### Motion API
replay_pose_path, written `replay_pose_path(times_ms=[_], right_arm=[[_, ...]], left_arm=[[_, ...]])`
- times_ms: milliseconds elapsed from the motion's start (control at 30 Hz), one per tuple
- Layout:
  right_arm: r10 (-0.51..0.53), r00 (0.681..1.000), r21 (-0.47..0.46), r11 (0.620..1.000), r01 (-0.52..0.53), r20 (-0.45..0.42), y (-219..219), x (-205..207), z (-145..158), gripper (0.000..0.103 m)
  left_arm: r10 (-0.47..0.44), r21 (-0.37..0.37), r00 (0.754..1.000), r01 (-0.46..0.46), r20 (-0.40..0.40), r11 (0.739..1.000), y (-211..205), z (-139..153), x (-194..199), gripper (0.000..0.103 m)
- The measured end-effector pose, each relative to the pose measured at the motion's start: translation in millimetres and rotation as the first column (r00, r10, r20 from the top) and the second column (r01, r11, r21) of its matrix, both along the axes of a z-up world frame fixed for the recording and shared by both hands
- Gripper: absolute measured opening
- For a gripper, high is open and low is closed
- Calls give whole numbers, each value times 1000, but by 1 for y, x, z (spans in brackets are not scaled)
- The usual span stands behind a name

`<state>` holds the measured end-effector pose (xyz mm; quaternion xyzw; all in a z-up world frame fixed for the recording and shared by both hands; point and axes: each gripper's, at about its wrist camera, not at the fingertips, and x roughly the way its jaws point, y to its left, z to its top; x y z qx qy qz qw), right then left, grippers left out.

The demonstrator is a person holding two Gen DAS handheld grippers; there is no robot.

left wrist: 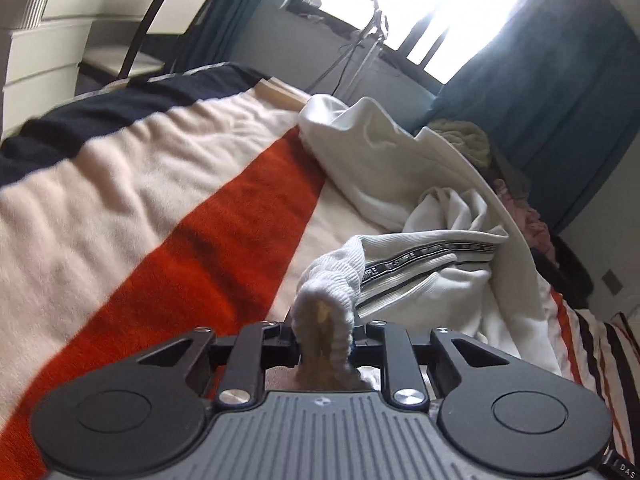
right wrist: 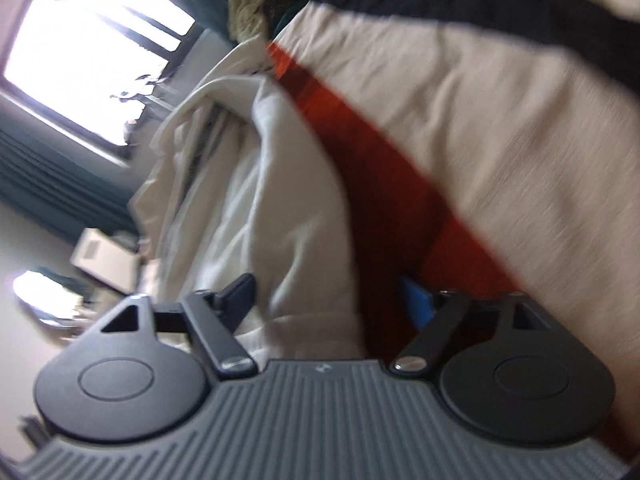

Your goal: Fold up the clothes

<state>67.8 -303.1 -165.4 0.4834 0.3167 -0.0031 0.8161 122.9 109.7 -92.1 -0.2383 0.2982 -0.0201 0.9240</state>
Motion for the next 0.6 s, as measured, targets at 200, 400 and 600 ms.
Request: replay_pose_path(times_ms=[200,400,600], right_arm=[[83,993,142,985,-95,86,32,-12,11,32],[212,958,200,947,-250,192,125,2,33,29],[380,886,279,850,-448,265,260,74,47,28]], left_arm=[[22,16,999,-23,43,1000,36,46,14,18],[61,95,995,-68,74,993,118,118,58,18],[198,198,978,-207,66,958,217,165,125,17]])
